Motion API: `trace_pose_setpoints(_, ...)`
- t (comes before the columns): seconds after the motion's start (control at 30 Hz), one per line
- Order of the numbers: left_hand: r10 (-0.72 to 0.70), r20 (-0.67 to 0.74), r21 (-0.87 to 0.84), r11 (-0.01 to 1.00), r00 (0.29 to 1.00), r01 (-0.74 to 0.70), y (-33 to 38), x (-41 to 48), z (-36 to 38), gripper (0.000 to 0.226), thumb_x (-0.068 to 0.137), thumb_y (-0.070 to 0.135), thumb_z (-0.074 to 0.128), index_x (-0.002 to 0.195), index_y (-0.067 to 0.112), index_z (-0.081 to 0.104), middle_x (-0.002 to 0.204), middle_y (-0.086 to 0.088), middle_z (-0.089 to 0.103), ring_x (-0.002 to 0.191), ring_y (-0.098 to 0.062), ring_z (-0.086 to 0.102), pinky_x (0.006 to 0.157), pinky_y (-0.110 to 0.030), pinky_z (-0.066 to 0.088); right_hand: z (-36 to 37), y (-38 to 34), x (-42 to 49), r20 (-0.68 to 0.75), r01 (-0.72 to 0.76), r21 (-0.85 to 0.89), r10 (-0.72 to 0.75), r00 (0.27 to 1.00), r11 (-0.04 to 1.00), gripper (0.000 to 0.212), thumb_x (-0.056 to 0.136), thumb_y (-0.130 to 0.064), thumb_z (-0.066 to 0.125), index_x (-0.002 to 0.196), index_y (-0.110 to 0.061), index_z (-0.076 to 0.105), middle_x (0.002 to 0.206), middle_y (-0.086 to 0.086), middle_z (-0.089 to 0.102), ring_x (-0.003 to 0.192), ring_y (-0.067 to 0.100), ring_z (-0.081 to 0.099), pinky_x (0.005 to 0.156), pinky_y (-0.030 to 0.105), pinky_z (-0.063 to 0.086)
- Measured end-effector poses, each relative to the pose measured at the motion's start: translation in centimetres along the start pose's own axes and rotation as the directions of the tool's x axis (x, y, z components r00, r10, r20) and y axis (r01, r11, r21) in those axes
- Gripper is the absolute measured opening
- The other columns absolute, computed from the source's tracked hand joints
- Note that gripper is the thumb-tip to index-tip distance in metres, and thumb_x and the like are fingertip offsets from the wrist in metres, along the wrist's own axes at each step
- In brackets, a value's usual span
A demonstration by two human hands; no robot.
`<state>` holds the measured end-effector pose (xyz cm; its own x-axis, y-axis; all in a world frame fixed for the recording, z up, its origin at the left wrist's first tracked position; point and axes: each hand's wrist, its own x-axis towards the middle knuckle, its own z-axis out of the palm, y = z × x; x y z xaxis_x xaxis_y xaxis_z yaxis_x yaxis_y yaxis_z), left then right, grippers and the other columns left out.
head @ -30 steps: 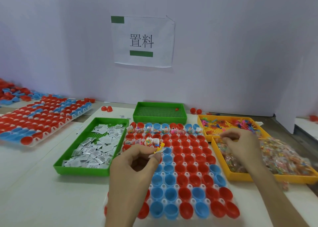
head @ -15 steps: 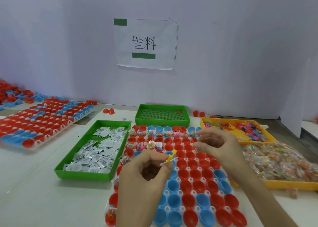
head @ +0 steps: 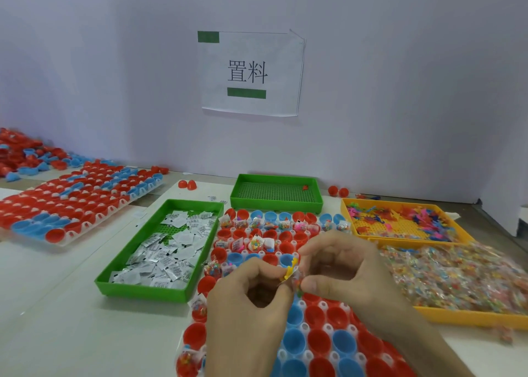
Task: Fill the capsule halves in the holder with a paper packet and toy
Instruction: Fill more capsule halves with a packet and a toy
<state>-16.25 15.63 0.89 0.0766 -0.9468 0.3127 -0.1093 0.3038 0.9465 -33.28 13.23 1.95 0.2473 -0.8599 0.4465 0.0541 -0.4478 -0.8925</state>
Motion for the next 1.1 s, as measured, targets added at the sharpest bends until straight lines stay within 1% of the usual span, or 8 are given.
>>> trace_pose_setpoints(0.13, 0.027, 0.088, 0.054, 0.998, 0.996, -0.032, 0.3, 0.0, 0.0, 0.025, 0.077, 0.010, 0.082, 0.071, 0.031, 0.071, 0.060, 0.001, 0.070, 0.054, -0.010, 0.065, 0.056, -0.021, 0.054, 0.7, 0.2, 0.0, -0.085, 0.002, -0.097, -0.011, 0.996, 0.995, 0.031, 0.070, -0.009, 0.086, 0.098, -0.018, 0.075, 0.089, 0.006, 0.069, 0.080, 0.019, 0.068, 0.073, 0.031, 0.057)
trace_pose_setpoints(0.23, 0.017, 0.090, 0.060, 0.998, 0.996, -0.023, 0.3, 0.1, -0.3, 0.027, 0.077, 0.007, 0.081, 0.073, 0.032, 0.071, 0.061, 0.001, 0.071, 0.056, -0.013, 0.068, 0.060, -0.027, 0.058, 0.8, 0.2, -0.1, -0.074, -0.032, -0.130, 0.022, 0.997, 0.991, 0.029, 0.078, -0.009, 0.082, 0.104, -0.016, 0.075, 0.104, 0.002, 0.071, 0.095, 0.019, 0.070, 0.077, 0.031, 0.058)
trace_pose_setpoints(0.47, -0.053, 0.258, 0.028, 0.998, 0.965, 0.047, 0.2, 0.3, -0.8, 0.026, 0.075, 0.013, 0.085, 0.081, 0.036, 0.075, 0.076, 0.003, 0.076, 0.072, -0.012, 0.073, 0.068, -0.019, 0.056, 0.7, 0.0, -0.2, -0.117, -0.043, -0.158, 0.024, 0.993, 0.987, 0.023, 0.072, -0.013, 0.079, 0.093, -0.008, 0.074, 0.080, 0.012, 0.072, 0.076, 0.027, 0.072, 0.070, 0.028, 0.058)
trace_pose_setpoints(0.57, -0.046, 0.234, 0.019, 0.999, 0.971, 0.043, 0.2, 0.4, -1.0, 0.025, 0.080, 0.013, 0.081, 0.080, 0.038, 0.076, 0.073, 0.001, 0.075, 0.070, -0.015, 0.073, 0.069, -0.026, 0.059, 1.0, 0.0, -0.2, -0.093, -0.052, -0.168, 0.037, 0.995, 0.984, 0.022, 0.073, -0.013, 0.079, 0.094, -0.009, 0.073, 0.081, 0.011, 0.071, 0.077, 0.026, 0.072, 0.071, 0.029, 0.058)
trace_pose_setpoints(0.73, -0.094, 0.215, -0.012, 0.995, 0.972, 0.099, 0.0, 0.6, -1.4, 0.031, 0.083, 0.001, 0.076, 0.079, 0.032, 0.079, 0.069, -0.003, 0.075, 0.064, -0.018, 0.074, 0.062, -0.021, 0.057, 0.7, -0.3, -0.1, -0.040, -0.125, -0.132, 0.121, 0.992, 0.983, 0.020, 0.077, -0.009, 0.079, 0.096, -0.011, 0.074, 0.085, 0.007, 0.073, 0.079, 0.018, 0.072, 0.072, 0.024, 0.056)
trace_pose_setpoints(0.83, -0.105, 0.138, 0.007, 0.994, 0.985, 0.105, -0.5, 0.5, -1.3, 0.024, 0.082, -0.001, 0.076, 0.080, 0.023, 0.072, 0.067, -0.002, 0.075, 0.062, -0.017, 0.073, 0.064, -0.028, 0.057, 0.7, -0.4, 0.2, 0.016, -0.166, -0.225, 0.174, 0.985, 0.960, 0.023, 0.082, 0.000, 0.078, 0.101, -0.014, 0.075, 0.087, 0.003, 0.076, 0.080, 0.014, 0.072, 0.072, 0.027, 0.058)
trace_pose_setpoints(0.97, -0.065, 0.093, -0.017, 0.998, 0.994, 0.067, -0.5, 0.6, -1.1, 0.027, 0.084, 0.000, 0.075, 0.093, 0.021, 0.061, 0.070, 0.000, 0.076, 0.067, -0.015, 0.074, 0.069, -0.034, 0.060, 0.7, -1.4, 1.3, 0.067, -0.118, -0.354, 0.151, 0.986, 0.928, 0.024, 0.083, -0.001, 0.077, 0.098, -0.020, 0.076, 0.085, -0.003, 0.076, 0.078, 0.010, 0.071, 0.073, 0.034, 0.060)
trace_pose_setpoints(1.1, 0.004, 0.008, -0.144, 0.990, 1.000, -0.002, -0.2, 0.6, -1.6, 0.029, 0.088, -0.007, 0.066, 0.100, 0.019, 0.063, 0.080, -0.001, 0.078, 0.074, -0.019, 0.076, 0.072, -0.025, 0.060, -0.9, -1.7, 3.9, -0.112, -0.118, -0.436, 0.076, 0.991, 0.892, 0.025, 0.078, -0.007, 0.082, 0.090, -0.028, 0.076, 0.083, -0.004, 0.076, 0.074, 0.009, 0.071, 0.069, 0.019, 0.056)
